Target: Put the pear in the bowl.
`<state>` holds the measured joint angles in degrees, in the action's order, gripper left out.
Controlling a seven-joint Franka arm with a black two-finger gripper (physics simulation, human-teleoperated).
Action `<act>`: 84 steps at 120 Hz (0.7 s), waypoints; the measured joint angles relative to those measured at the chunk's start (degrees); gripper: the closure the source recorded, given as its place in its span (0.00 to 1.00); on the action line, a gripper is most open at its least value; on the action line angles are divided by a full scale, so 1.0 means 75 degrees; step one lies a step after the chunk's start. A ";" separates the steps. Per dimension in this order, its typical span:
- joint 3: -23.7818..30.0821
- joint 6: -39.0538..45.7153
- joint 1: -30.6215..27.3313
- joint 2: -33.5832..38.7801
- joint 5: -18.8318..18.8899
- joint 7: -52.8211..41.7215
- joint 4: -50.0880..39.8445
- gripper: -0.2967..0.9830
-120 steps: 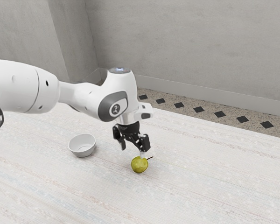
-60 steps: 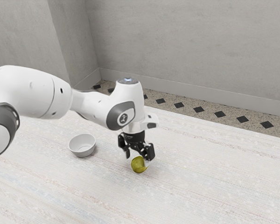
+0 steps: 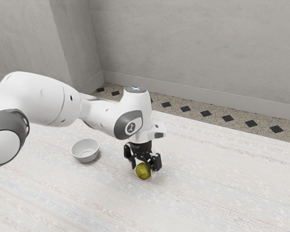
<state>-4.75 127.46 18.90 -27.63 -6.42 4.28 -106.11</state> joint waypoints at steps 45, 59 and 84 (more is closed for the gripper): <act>-0.0007 0.0007 0.0032 -0.0020 -0.0140 0.0010 -0.0004 0.38; -0.0011 0.0008 0.0034 0.0008 -0.0143 0.0013 -0.0001 0.42; -0.0019 0.0007 0.0025 0.0116 -0.0106 0.0042 -0.0004 0.45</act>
<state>-4.89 127.51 19.09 -26.75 -7.21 4.59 -106.14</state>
